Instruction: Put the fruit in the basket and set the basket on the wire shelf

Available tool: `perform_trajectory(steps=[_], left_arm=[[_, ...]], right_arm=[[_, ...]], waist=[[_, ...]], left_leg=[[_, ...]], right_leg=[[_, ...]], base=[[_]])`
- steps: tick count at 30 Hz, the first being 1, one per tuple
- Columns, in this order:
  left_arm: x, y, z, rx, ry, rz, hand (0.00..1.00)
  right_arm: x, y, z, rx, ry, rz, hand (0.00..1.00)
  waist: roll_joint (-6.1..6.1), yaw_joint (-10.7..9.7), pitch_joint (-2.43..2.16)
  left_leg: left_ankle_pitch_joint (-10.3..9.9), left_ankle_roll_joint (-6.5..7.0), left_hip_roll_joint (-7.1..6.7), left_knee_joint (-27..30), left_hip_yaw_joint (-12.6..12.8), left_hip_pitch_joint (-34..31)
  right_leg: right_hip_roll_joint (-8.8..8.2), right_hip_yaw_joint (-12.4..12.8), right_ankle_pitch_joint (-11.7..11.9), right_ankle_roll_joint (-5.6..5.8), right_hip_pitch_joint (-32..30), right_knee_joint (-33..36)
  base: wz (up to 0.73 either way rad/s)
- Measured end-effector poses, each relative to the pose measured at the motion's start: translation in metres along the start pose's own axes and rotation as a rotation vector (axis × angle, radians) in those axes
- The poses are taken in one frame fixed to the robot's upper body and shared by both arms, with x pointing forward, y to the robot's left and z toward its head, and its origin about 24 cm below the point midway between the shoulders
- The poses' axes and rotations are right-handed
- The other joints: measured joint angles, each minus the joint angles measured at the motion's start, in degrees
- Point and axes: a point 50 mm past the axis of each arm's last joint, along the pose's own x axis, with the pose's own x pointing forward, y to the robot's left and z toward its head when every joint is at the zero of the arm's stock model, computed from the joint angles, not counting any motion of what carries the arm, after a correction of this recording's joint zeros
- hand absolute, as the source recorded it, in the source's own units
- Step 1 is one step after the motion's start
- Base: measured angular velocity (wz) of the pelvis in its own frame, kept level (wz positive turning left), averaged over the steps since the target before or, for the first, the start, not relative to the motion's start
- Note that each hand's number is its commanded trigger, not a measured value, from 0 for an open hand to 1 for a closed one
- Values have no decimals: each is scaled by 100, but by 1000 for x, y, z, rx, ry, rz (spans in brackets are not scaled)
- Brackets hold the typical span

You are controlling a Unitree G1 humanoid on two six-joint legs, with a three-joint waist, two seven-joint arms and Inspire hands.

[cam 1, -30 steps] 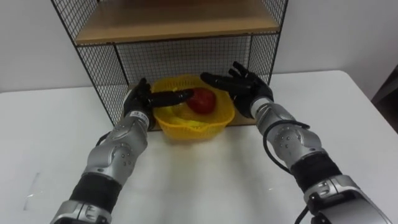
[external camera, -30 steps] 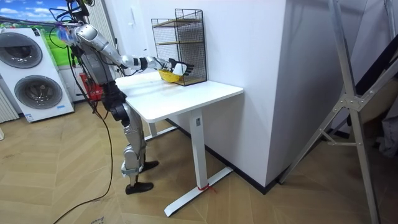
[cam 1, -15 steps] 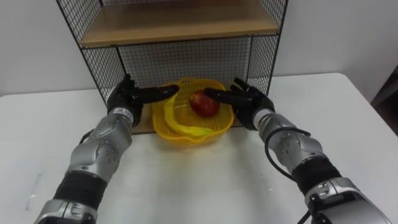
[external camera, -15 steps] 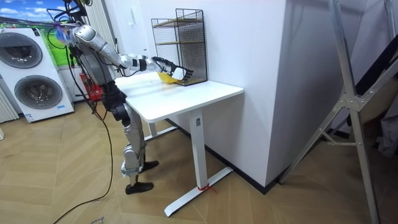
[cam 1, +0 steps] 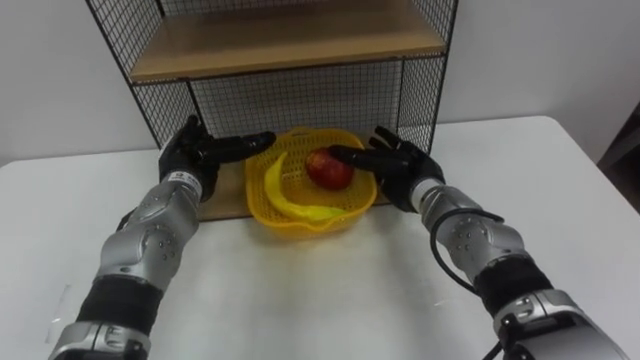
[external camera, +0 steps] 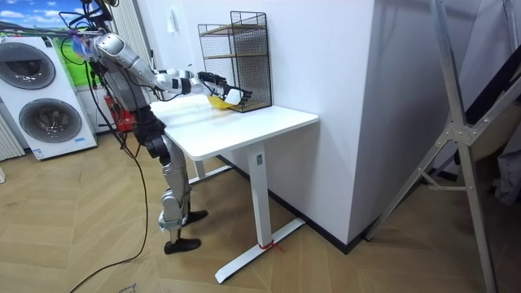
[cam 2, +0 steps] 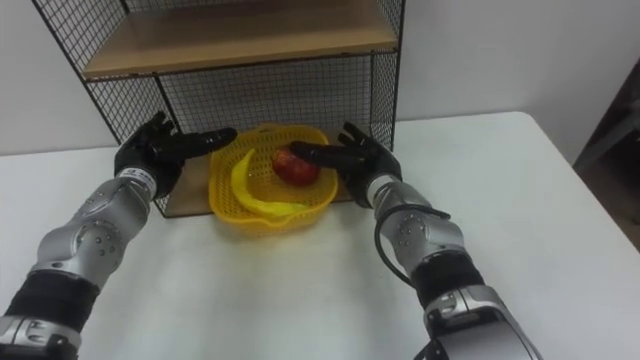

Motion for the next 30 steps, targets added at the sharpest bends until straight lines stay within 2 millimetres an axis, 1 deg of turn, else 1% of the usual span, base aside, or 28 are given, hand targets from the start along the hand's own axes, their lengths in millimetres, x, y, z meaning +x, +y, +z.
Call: perform_trajectory(steps=[1,4,8,12,15,17,19,22,26,30], left_arm=[[0,-1,1,0,-6,-5,0],[-1,-1,5,2,-18,-8,0],[-2,0,7,36,-36,-20,0],[-8,1,9,42,-68,-27,0],[-15,2,9,39,-92,-38,0],[-20,0,11,46,-116,-55,0],[-23,0,11,58,-130,-62,0],[-28,0,10,56,-139,-93,0],[-39,2,5,57,-158,-114,0],[-50,0,-4,71,-167,-143,0]], right_arm=[[-1,-1,0,1,-1,2,0],[-1,-1,0,-1,-6,10,0],[-5,0,4,-23,-36,39,0],[-9,2,7,-36,-64,62,0],[-11,6,13,-48,-95,79,0],[-19,9,21,-100,-151,104,0],[-27,13,24,-119,-190,130,0],[-37,14,23,-118,-226,159,0],[-42,11,20,-119,-232,156,0],[-50,13,20,-142,-263,166,0]], waist=[[-1,1,-3],[-1,13,-39],[-15,15,-49],[-21,8,-45],[-44,-9,-44],[-83,-5,-25],[-112,-24,-12],[-153,-35,-10],[-203,-130,-19],[-240,-147,-25]], left_leg=[[2,0,0,-2,0,1],[19,2,0,-39,15,25],[82,1,-16,-168,38,114],[129,-4,-24,-275,57,190],[129,-21,-23,-291,59,186],[130,-20,-25,-289,58,160],[128,-23,-24,-287,59,152],[126,-24,-16,-288,78,148],[123,-23,-11,-291,107,159],[121,-22,6,-302,161,184]], right_leg=[[0,0,0,0,0,0],[-5,12,4,-1,1,-2],[-22,32,7,2,23,1],[-36,39,5,5,45,0],[-43,16,1,11,36,-3],[-43,8,4,9,16,-6],[-43,-1,8,10,6,-15],[-48,-13,8,15,-5,-24],[-57,-16,9,21,-9,-20],[-60,4,12,25,-10,-16]], base=[[0],[-1],[-2],[-1],[0],[0],[0],[-3],[-3],[-6]])
